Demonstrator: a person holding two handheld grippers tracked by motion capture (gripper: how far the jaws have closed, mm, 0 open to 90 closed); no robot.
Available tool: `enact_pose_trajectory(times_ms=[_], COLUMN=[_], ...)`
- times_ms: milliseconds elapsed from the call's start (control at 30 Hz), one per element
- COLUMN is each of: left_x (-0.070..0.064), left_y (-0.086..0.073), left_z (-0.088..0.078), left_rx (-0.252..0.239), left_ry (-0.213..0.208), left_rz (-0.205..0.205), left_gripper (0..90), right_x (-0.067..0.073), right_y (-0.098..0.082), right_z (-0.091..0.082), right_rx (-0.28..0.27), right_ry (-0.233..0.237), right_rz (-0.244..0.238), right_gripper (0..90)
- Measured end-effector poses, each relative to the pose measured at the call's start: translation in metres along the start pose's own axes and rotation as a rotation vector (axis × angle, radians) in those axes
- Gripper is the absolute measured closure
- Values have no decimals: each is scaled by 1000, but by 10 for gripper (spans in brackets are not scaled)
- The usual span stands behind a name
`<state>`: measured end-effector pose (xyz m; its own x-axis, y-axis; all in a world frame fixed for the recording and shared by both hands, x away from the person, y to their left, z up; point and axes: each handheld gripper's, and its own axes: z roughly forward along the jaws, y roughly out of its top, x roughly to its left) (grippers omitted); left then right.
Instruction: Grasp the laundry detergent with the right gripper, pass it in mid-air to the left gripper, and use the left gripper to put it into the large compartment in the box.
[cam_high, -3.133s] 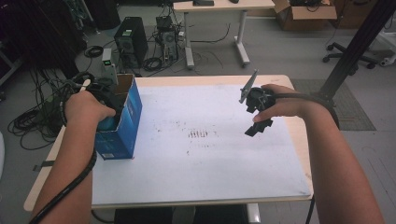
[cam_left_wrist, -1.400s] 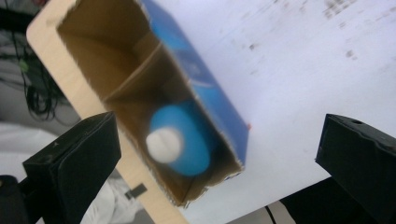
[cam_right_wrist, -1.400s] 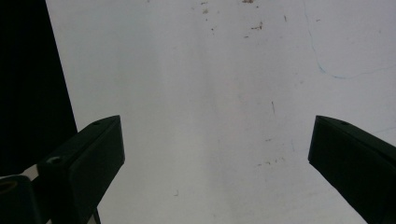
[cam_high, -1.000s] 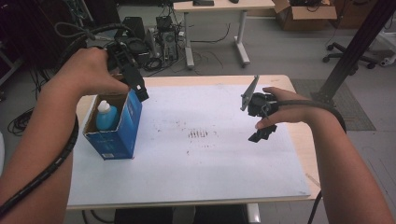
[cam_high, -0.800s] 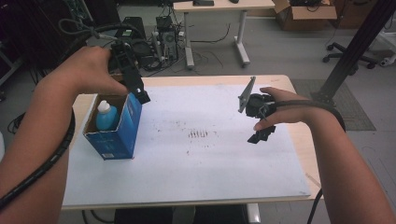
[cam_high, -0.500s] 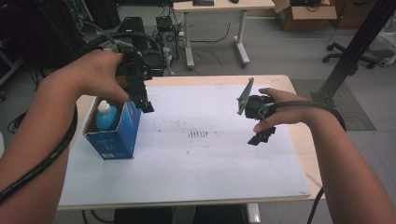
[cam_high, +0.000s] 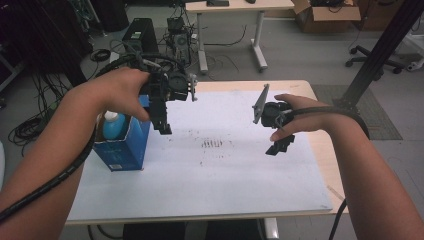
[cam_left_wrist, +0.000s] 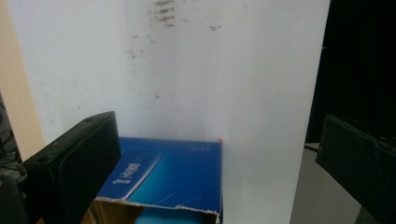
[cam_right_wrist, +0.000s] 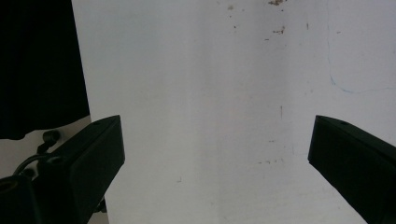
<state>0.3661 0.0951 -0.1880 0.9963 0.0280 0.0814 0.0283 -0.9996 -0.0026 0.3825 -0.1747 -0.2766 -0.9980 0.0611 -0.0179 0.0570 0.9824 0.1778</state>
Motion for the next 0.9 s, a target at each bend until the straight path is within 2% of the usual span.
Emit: enact_pose_trajectory(times_ms=[133,300,600,767,900], left_x=[-1,4,5,3,4], left_y=[1,3,3,2,1], left_z=[5,14,17,18,18], left_rx=[1,24,7,5,13], left_ry=[-6,1,-10,-13,-13], left_rz=[9,11,9,4,4], left_gripper=[2,2,2,2,2], right_x=[-3,-7,-13,-16,-18], right_y=[-1,-6,-11,-8,-1], right_z=[0,2,6,6,7], right_rx=[6,10,42,46,49], right_ry=[-8,8,36,42,46], right_rz=[17,37,59,63,48], right_gripper=[36,36,37,37,38])
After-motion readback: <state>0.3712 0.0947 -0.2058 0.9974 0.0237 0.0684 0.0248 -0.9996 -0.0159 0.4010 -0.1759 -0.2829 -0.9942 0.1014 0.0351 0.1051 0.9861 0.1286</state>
